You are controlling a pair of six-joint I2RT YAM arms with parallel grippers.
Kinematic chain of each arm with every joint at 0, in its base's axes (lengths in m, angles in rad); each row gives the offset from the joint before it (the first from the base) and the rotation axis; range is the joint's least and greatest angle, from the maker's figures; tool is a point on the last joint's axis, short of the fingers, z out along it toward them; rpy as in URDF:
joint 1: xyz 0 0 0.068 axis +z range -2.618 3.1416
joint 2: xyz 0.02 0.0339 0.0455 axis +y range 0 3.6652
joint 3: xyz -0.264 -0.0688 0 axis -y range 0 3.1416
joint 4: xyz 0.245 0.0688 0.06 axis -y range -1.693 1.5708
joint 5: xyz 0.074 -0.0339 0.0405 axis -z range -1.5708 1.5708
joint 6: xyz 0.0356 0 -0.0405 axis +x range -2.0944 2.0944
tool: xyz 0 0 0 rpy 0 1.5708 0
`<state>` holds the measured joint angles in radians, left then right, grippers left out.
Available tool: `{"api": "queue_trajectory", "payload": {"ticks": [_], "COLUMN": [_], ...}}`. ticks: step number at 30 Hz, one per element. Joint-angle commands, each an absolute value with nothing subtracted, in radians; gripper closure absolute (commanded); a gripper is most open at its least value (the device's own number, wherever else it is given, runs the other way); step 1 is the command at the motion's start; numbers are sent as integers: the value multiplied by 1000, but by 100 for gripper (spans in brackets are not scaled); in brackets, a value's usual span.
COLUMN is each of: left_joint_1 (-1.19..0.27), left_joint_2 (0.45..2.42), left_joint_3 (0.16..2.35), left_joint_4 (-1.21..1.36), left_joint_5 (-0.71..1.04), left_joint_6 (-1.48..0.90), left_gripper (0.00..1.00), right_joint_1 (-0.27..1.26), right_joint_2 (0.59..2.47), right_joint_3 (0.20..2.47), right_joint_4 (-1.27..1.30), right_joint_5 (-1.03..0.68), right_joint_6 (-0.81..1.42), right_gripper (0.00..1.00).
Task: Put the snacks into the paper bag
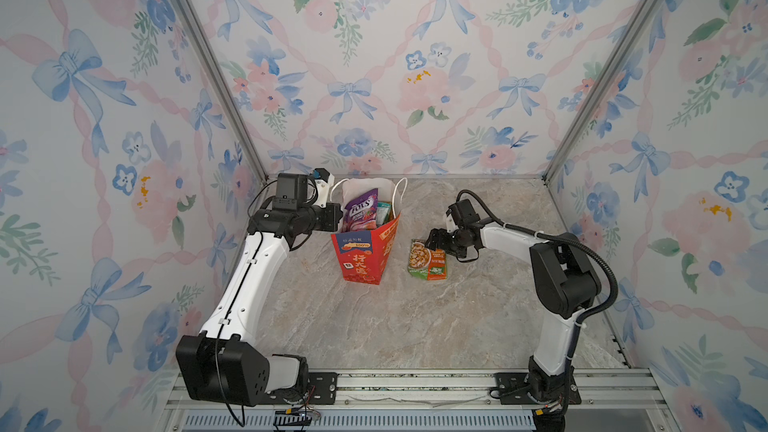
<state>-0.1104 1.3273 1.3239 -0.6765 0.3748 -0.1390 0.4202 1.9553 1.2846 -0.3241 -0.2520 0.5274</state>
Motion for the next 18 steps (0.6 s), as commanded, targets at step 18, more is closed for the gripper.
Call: {"api": "queue_trajectory", "payload": {"ticks": [18], "left_joint_1": [-105], "left_joint_2": [1310], "left_joint_3": [1328], "left_joint_4": [-676], "left_joint_5": [388], "left_joint_6": [-126], "left_gripper": [100], "right_joint_1": [480], "right_joint_2": [1838], "right_joint_3": [1157], "right_joint_4": [-319], "right_joint_5": [-309], "right_joint_6": [572], "right_gripper": [20]}}
